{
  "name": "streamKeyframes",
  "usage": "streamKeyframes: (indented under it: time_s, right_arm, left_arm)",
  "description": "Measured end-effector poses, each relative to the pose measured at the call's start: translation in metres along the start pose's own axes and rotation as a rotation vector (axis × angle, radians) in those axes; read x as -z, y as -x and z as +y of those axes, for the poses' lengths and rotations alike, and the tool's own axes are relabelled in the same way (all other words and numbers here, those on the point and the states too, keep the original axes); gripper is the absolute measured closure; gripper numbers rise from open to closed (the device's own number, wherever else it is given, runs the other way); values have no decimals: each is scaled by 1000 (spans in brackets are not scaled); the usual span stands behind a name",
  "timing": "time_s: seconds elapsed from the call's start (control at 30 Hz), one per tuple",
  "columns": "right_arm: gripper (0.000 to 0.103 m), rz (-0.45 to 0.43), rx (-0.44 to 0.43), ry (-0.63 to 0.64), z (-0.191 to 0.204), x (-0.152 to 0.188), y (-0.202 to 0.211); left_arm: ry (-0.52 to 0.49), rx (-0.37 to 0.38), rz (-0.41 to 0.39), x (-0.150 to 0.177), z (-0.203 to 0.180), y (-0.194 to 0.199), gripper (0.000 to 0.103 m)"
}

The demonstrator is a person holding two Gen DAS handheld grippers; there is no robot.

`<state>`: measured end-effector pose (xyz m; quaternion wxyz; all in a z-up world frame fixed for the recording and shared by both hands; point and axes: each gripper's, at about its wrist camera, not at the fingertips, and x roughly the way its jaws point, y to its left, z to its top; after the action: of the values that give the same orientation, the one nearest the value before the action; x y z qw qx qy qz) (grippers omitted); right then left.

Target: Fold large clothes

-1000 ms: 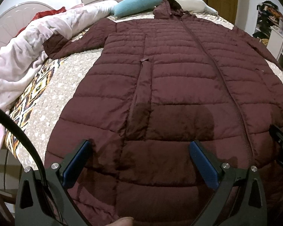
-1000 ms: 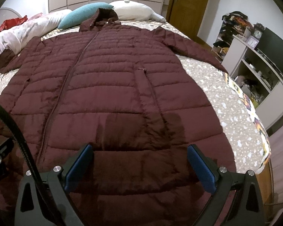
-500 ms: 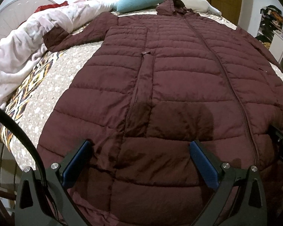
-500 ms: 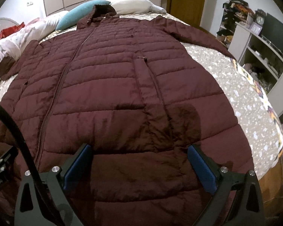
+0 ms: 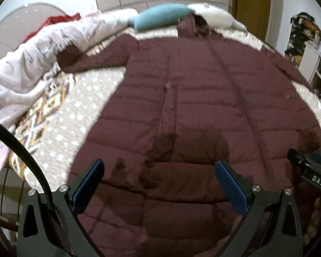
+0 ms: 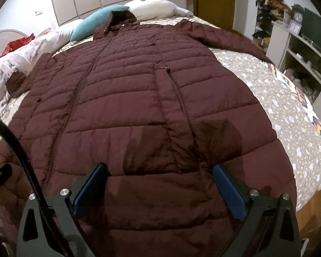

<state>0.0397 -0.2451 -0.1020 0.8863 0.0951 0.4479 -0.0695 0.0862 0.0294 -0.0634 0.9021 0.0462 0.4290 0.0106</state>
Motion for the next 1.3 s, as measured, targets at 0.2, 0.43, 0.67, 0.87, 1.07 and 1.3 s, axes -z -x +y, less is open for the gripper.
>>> streamKeyframes:
  time_s: [0.2, 0.43, 0.67, 0.87, 1.07, 1.3]
  right_arm:
    - [21, -11, -34, -57, -22, -12, 36]
    - [21, -266, 11, -36, -55, -50, 165]
    - [21, -603, 133, -44, -89, -105, 329]
    - [17, -750, 127, -166, -128, -176, 422]
    - [17, -643, 222, -260, -151, -272, 378]
    - [22, -369, 65, -392, -194, -312, 208]
  left_arm:
    - [8, -5, -142, -23, 27, 63, 0]
    - [10, -9, -329, -52, 66, 159, 0]
    - [31, -66, -533, -91, 109, 263, 0]
    - [91, -79, -554, -142, 129, 283, 0]
    - [73, -120, -520, -177, 113, 241, 0]
    - [48, -15, -413, -182, 80, 168, 0]
